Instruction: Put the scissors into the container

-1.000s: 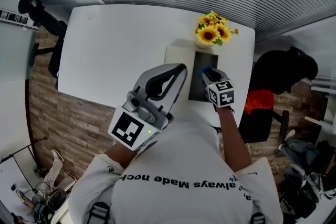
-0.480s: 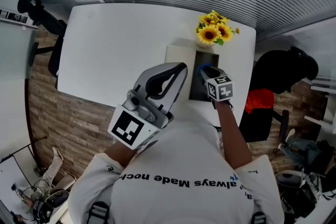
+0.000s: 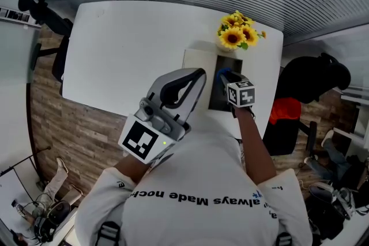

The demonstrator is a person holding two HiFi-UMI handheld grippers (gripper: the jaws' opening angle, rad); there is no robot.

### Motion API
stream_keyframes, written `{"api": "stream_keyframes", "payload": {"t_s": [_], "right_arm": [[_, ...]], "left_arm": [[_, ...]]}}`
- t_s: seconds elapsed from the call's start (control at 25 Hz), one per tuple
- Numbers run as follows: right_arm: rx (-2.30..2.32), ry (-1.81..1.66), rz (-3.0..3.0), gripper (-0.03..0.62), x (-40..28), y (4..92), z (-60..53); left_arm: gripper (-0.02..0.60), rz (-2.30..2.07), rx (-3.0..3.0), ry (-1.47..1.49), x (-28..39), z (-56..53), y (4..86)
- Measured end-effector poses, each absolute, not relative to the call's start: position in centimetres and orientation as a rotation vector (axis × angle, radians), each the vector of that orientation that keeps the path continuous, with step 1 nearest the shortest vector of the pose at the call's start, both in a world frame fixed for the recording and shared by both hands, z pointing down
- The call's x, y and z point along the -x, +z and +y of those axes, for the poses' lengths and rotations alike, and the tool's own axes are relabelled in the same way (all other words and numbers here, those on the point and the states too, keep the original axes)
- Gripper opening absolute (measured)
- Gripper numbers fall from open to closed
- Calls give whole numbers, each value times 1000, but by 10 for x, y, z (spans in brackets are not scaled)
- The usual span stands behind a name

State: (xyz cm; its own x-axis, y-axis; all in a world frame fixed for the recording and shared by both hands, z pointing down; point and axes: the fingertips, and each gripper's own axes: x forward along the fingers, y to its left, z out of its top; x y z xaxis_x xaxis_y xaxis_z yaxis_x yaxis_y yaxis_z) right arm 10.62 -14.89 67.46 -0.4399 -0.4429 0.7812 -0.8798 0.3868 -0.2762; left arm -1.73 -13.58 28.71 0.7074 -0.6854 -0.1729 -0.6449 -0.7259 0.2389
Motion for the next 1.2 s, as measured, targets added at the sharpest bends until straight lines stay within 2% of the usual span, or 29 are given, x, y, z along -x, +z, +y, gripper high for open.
{"api": "stream_keyframes", "payload": {"t_s": [1.2], "right_arm": [[-1192,1104,-1880,92,-98,702,-170]], "left_arm": [[20,-1101,-2719,-384,33,-154,294]]}}
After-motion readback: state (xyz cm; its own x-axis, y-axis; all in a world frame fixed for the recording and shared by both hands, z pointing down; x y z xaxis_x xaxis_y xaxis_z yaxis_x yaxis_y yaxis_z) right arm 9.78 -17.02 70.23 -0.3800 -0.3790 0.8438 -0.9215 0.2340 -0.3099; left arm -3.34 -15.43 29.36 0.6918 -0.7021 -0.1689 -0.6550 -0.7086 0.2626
